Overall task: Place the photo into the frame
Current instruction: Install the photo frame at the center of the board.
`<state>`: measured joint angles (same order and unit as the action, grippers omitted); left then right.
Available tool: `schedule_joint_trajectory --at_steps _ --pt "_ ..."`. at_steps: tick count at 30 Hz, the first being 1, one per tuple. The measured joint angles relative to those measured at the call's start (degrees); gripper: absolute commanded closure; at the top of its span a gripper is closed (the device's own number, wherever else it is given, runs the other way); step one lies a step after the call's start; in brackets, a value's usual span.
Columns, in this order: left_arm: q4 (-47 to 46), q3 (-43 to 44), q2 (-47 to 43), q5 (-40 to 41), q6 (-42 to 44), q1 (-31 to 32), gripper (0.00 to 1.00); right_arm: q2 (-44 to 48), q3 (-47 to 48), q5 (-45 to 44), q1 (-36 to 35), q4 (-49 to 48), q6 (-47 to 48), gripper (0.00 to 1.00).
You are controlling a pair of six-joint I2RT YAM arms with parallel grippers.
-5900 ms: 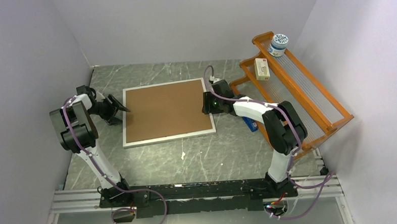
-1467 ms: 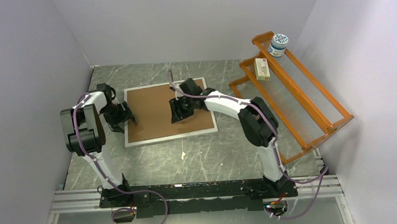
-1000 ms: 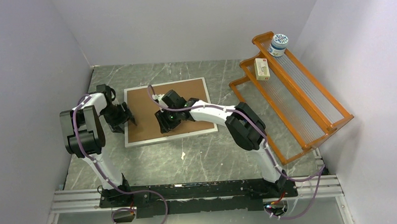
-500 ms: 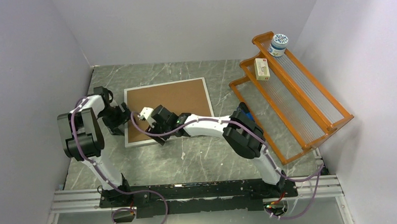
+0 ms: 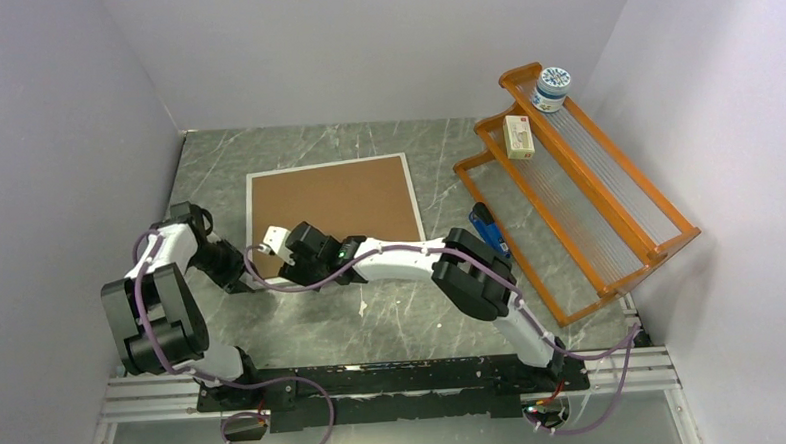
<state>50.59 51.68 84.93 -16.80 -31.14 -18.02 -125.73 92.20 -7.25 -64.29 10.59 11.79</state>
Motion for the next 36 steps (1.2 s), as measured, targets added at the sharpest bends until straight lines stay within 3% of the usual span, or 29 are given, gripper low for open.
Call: schedule_joint_trajectory --at_steps 11,18,36 --pt "-3.39 -2.51 3.43 1.84 -2.8 0.0 0.58 -0.37 0.87 -0.13 0.33 -2.51 0.24 0.38" --pt "-6.73 -5.35 2.51 3.21 -4.79 -0.04 0.5 -0.37 1.55 0.02 0.35 -2.95 0.31 0.38" --pt "-5.55 -4.42 4.09 3.23 -6.43 -0.13 0.5 -3.04 2.49 2.03 -0.13 -6.58 5.95 0.4"
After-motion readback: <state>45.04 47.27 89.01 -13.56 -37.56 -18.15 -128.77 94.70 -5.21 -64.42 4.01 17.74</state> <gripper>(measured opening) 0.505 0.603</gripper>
